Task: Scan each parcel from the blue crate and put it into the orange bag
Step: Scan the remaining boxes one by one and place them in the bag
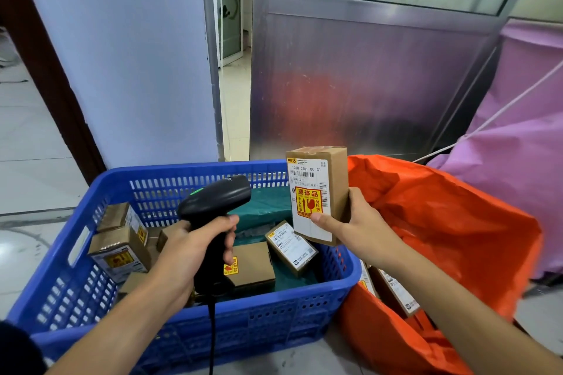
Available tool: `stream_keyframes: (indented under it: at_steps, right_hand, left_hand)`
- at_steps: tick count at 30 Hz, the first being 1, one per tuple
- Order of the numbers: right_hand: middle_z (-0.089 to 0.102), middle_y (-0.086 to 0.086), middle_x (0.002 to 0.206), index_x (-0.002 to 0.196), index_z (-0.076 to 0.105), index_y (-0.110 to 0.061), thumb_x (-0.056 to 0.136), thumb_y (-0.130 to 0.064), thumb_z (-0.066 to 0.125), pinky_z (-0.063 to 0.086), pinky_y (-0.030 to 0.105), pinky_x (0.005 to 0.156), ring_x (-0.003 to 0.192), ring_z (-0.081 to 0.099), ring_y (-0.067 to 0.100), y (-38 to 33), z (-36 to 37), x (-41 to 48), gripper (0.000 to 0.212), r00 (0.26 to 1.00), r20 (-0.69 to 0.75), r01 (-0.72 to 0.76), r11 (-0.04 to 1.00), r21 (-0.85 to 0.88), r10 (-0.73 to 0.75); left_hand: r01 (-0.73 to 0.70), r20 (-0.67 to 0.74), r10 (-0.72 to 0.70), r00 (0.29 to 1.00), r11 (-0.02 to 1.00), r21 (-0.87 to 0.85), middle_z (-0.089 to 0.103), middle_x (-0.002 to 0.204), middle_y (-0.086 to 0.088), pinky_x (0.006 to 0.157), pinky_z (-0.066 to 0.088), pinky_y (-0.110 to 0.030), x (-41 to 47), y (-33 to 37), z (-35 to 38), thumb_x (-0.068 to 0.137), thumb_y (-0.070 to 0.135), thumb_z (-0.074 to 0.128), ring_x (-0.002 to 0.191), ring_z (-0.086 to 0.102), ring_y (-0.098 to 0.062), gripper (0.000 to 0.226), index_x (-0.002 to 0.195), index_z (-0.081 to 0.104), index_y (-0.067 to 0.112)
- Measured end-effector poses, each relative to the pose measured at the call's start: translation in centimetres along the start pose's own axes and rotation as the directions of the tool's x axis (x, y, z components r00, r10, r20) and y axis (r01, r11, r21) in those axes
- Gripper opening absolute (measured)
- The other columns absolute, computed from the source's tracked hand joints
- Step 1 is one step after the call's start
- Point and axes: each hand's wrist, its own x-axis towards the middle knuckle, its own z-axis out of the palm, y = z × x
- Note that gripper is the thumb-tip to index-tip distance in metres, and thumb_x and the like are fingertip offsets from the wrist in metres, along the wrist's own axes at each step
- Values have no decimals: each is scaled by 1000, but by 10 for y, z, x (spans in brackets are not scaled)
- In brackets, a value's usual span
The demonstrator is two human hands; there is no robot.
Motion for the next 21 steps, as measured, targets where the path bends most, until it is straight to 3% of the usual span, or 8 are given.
stream_keyframes:
  at_steps: [4, 21]
  right_hand:
    - [62, -13, 135, 129, 40, -35, 87, -52, 76, 58, 45, 99, 119, 64, 14, 3, 0, 0, 58, 1000, -3, -17, 1000, -22, 17]
    - [61, -12, 139, 135, 40, -33, 87, -53, 74, 58, 46, 99, 121, 63, 15, 0, -2, -3, 62, 1000, -1, -14, 999, -51, 14]
  left_hand:
    - [-1, -1, 1, 1000, 1000, 29, 57, 67, -9, 65, 46, -41, 0, -1, 2, 85, 20, 78, 54, 52, -22, 21, 90, 67, 2]
    - [6, 24, -7, 1000, 997, 73, 55, 64, -9, 65, 48, -41, -1, -3, 7, 90, 16, 75, 53, 52, -22, 17, 82, 65, 5]
